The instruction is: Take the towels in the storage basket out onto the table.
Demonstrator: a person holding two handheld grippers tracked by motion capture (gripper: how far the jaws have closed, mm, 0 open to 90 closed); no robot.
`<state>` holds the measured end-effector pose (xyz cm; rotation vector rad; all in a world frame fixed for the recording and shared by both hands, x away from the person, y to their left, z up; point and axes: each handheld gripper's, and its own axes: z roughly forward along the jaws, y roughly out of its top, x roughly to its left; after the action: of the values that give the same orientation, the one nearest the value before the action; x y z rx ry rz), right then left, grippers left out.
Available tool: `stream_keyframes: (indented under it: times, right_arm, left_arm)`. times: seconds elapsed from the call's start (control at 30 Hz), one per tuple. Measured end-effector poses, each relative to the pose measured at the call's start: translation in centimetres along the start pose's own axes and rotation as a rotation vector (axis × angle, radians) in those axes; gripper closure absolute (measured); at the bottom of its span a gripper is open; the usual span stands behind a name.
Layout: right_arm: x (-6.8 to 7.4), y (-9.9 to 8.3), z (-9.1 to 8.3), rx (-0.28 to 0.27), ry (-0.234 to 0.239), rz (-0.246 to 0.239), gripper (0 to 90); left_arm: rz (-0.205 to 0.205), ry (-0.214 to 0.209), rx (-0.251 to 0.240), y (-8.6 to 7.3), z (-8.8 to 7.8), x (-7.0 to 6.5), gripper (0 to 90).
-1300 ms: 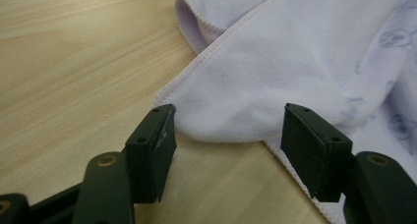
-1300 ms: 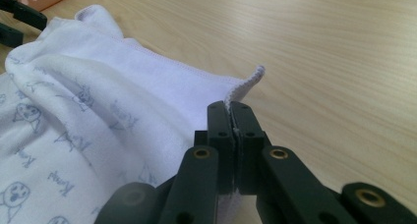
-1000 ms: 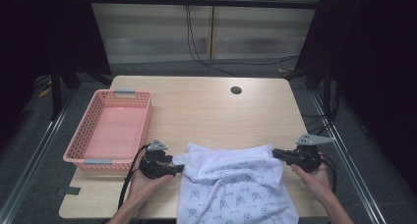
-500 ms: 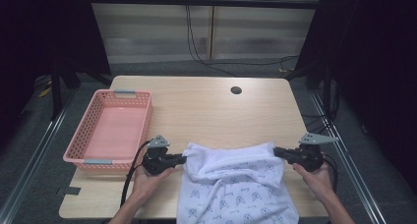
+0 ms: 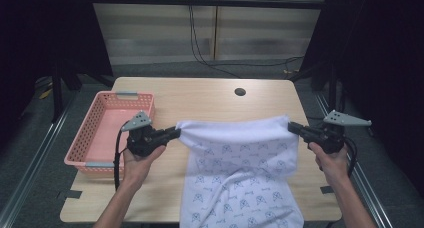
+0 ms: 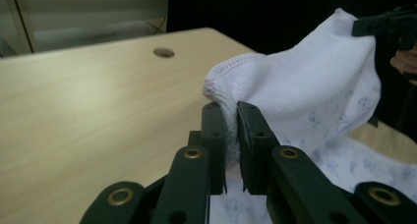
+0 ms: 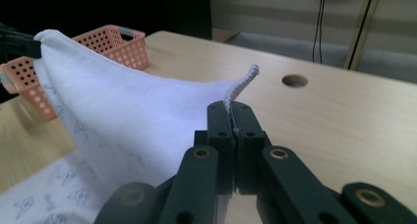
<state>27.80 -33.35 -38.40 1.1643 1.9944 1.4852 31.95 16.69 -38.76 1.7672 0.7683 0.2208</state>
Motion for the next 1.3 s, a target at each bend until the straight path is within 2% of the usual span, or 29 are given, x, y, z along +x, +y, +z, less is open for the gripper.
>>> stream_keyframes:
  times: [0.07, 0.17, 0.23, 0.27, 0.3, 0.37, 0.43, 0.53, 0.6, 0.63, 0.67, 0.7, 0.8, 0.83, 0.87, 0.9, 0.93, 0.97, 1.0, 1.03, 1.07, 1.1, 1.17, 1.23, 1.3]
  right_arm:
    - [0.1, 1.4, 0.2, -0.024, -0.004, -0.015, 88.2]
    - [0.3, 3.2, 0.6, -0.044, -0.003, -0.029, 88.3]
    - [0.5, 5.3, 1.2, -0.075, 0.001, -0.049, 88.2]
    - [0.5, 5.3, 1.2, -0.075, 0.001, -0.049, 88.2]
    - [0.5, 6.8, 1.6, -0.092, 0.001, -0.058, 88.2]
    - [0.5, 7.3, 1.7, -0.096, -0.002, -0.060, 88.2]
    - [0.2, 9.3, 2.4, -0.112, -0.004, -0.073, 88.2]
    - [0.0, 10.3, 2.9, -0.113, -0.015, -0.082, 88.2]
    - [-0.8, 11.4, 4.1, -0.119, -0.027, -0.075, 88.2]
    - [-1.3, 11.7, 4.7, -0.118, -0.034, -0.072, 88.2]
    - [-1.7, 11.8, 5.3, -0.113, -0.039, -0.067, 88.2]
    - [-1.7, 11.8, 5.3, -0.113, -0.039, -0.067, 88.2]
    - [-3.7, 11.6, 7.8, -0.084, -0.076, -0.046, 87.8]
    - [-4.7, 11.2, 9.3, -0.051, -0.107, -0.031, 83.0]
    - [-4.7, 11.2, 9.3, -0.051, -0.107, -0.031, 83.0]
    - [-5.2, 11.0, 10.1, -0.031, -0.143, -0.030, 74.1]
    - [-5.8, 10.4, 10.9, -0.016, -0.176, -0.006, 62.7]
    - [-6.1, 9.9, 11.2, 0.008, -0.166, -0.003, 59.9]
    - [-6.1, 9.5, 11.3, 0.020, -0.180, -0.009, 57.0]
    - [-6.1, 9.1, 11.4, 0.031, -0.189, -0.016, 55.3]
    - [-6.1, 8.5, 11.2, 0.042, -0.172, -0.020, 54.3]
    - [-5.9, 8.0, 10.9, 0.042, -0.158, -0.019, 52.6]
    - [-5.5, 6.8, 10.1, 0.056, -0.129, -0.029, 50.5]
    - [-4.8, 5.6, 9.2, 0.073, -0.104, -0.040, 48.8]
    - [-3.6, 3.5, 8.0, 0.098, -0.060, -0.054, 48.2]
  left_arm:
    - [0.002, 0.015, -0.040, 1.5, -0.7, 0.2, 82.9]
    - [0.017, 0.040, -0.065, 3.3, -1.6, 0.4, 82.9]
    - [0.024, 0.064, -0.093, 4.7, -2.3, 1.0, 83.0]
    - [0.024, 0.064, -0.093, 4.7, -2.3, 1.0, 83.0]
    - [0.026, 0.084, -0.103, 5.7, -2.7, 1.4, 83.1]
    - [0.028, 0.094, -0.106, 6.1, -2.7, 1.8, 83.0]
    - [0.024, 0.119, -0.107, 7.0, -2.7, 2.6, 83.6]
    - [0.023, 0.133, -0.100, 7.6, -2.2, 3.3, 83.8]
    - [0.023, 0.155, -0.086, 8.3, -1.4, 4.1, 83.8]
    - [0.010, 0.167, -0.080, 8.8, -0.5, 5.1, 83.9]
    - [0.010, 0.167, -0.080, 8.8, -0.5, 5.1, 83.9]
    - [0.003, 0.174, -0.071, 9.0, 0.1, 5.7, 83.9]
    - [-0.023, 0.178, -0.043, 8.9, 2.7, 7.7, 83.4]
    - [-0.025, 0.181, -0.034, 8.8, 3.3, 8.1, 77.5]
    - [-0.033, 0.203, -0.022, 8.5, 4.0, 8.4, 77.5]
    - [-0.068, 0.211, -0.006, 8.0, 4.9, 9.0, 68.1]
    - [-0.073, 0.211, 0.008, 7.7, 5.4, 9.2, 58.5]
    - [-0.068, 0.224, 0.018, 7.4, 5.7, 9.2, 57.6]
    - [-0.067, 0.229, 0.021, 7.1, 5.9, 9.2, 56.1]
    - [-0.082, 0.215, 0.022, 6.5, 6.1, 9.3, 54.0]
    - [-0.093, 0.217, 0.029, 6.1, 6.2, 9.2, 52.9]
    - [-0.086, 0.221, 0.037, 5.7, 6.2, 9.0, 52.8]
    - [-0.078, 0.197, 0.056, 5.0, 6.0, 8.5, 52.6]
    - [-0.070, 0.172, 0.054, 4.1, 5.6, 7.3, 53.0]
    - [-0.052, 0.153, 0.075, 3.1, 5.2, 5.8, 55.1]
